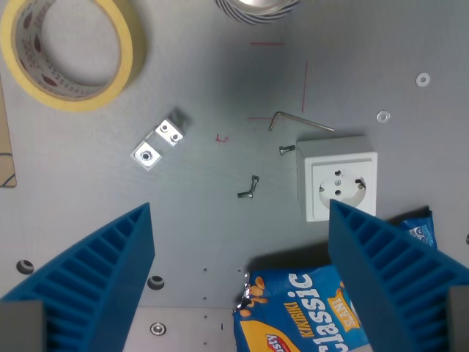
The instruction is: Move in base negative z
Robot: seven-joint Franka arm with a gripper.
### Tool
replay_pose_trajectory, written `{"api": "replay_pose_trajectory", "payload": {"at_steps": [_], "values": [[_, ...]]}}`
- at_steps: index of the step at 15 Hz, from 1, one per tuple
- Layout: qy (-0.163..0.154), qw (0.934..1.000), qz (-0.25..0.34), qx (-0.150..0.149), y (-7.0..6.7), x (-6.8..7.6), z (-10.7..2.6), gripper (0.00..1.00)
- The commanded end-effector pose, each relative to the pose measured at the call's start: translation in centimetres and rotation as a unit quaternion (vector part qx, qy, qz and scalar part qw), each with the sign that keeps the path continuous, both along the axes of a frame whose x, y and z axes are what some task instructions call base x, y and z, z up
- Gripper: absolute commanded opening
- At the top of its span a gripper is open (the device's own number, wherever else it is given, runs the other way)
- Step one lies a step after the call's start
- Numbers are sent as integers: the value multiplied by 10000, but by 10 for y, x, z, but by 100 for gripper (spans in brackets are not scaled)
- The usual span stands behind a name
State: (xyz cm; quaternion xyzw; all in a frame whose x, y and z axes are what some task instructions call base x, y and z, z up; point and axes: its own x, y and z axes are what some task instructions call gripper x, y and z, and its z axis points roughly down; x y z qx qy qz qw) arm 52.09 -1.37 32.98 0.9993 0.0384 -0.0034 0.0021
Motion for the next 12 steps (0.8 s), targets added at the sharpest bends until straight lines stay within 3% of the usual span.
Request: {"api": "replay_pose_trajectory", "payload": {"at_steps": [1, 12], "values": [[-17, 10000, -1, 0, 0, 0, -3, 100], [-17, 10000, -1, 0, 0, 3, -58, 100]]}}
